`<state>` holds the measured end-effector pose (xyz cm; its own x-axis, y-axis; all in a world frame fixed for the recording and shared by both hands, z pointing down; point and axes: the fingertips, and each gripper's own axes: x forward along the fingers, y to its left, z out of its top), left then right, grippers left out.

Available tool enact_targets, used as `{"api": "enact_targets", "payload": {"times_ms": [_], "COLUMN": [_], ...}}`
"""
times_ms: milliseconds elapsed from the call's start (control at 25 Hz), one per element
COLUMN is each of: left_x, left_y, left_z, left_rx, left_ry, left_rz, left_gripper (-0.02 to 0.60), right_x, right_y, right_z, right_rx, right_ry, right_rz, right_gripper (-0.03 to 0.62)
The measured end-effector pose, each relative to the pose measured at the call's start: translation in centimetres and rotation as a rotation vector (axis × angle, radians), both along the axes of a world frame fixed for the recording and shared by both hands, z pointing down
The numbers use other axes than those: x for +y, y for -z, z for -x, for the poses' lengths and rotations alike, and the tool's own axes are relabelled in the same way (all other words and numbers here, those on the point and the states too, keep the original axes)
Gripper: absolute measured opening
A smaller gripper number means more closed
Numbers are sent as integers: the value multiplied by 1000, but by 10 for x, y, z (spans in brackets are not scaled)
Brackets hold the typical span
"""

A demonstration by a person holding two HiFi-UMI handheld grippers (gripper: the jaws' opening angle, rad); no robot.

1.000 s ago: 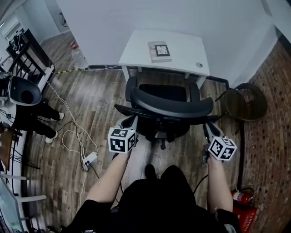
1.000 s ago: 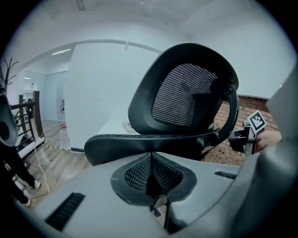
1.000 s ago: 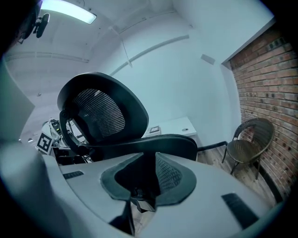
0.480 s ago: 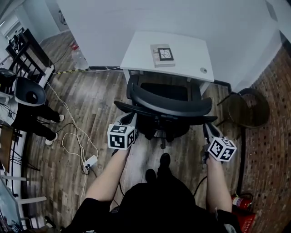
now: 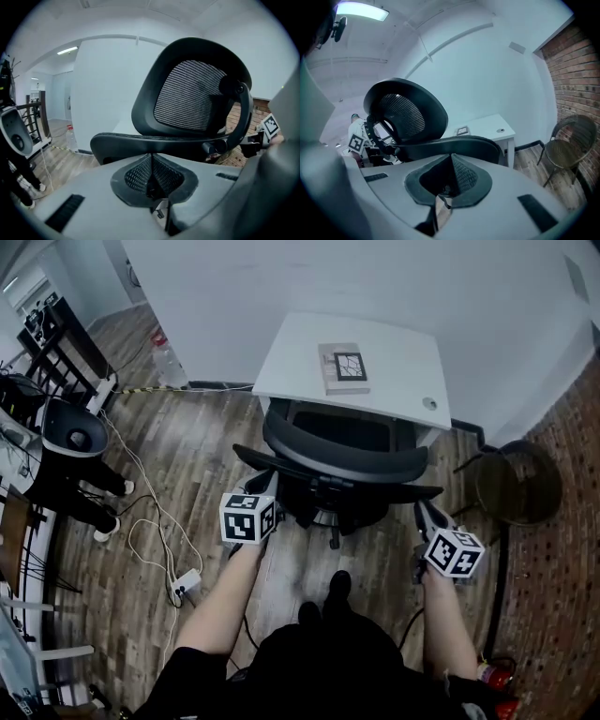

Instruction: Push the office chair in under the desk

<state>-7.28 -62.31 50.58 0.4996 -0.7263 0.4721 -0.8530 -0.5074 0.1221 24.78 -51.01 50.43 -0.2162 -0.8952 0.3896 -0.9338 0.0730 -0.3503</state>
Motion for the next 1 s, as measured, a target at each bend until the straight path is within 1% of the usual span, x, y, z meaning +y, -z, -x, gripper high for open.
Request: {"api": "enact_targets", "payload": {"times_ms": [120,240,320,400,520,600,760,1000], "left_x": [-23,-41,-49,-52,-51,-47,-38,-24], "left_y": [1,1,2,4,7,8,10,7], "left_z": [11,20,20,14,4,3,11,21], "left_rx": [-11,4,23,19,-11,-16,-16,-8], "left_ry": [38,66,66,54,32,24,21,29], "left_rz": [5,4,-3,-18,-43,-51,-60,-53], "left_gripper": [12,12,13,14,13,13,12,12], "right_x": [-8,-17,-23,-28,-37,-41,-43,-41], "right_y": [0,1,1,0,1,1,-1,-5], "right_z": [16,29,35,41,48,54,67,70], "right_rx": [-18,-23,-29,-38,-42,-37,-24,0], "right_ry": [50,58,69,93,115,121,126,109], "right_rz": [11,23,28,35,37,34,32,40], "right_gripper": [6,6,6,5,5,5,5,5]}}
